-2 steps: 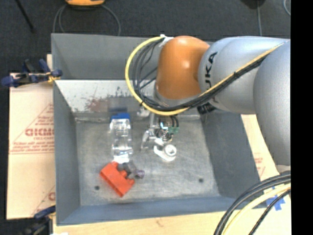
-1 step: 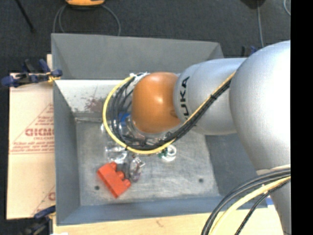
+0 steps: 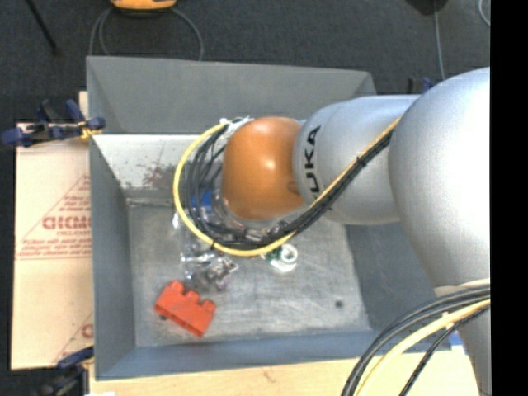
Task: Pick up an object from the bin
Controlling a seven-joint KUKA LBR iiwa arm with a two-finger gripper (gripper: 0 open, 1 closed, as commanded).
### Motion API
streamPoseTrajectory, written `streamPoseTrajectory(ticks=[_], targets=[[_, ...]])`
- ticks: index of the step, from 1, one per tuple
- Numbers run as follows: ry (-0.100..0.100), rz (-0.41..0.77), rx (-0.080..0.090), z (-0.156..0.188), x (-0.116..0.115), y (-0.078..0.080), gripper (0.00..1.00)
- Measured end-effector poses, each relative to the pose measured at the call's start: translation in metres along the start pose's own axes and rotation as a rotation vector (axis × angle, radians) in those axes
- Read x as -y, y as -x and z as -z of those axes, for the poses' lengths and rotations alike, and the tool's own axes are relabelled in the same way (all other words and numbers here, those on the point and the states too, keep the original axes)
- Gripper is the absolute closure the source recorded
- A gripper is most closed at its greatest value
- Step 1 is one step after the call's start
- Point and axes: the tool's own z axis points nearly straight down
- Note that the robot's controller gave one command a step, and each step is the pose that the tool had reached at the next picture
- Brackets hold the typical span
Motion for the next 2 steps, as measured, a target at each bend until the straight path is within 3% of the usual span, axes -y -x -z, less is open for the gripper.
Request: streamPoseTrajectory(ticks=[1,2], targets=[[0.001,-0.007,-0.016,0.093,0.017,-0.002,1.0],[0.002,0.006,-0.018,0.166,0.015,-0.016,1.0]])
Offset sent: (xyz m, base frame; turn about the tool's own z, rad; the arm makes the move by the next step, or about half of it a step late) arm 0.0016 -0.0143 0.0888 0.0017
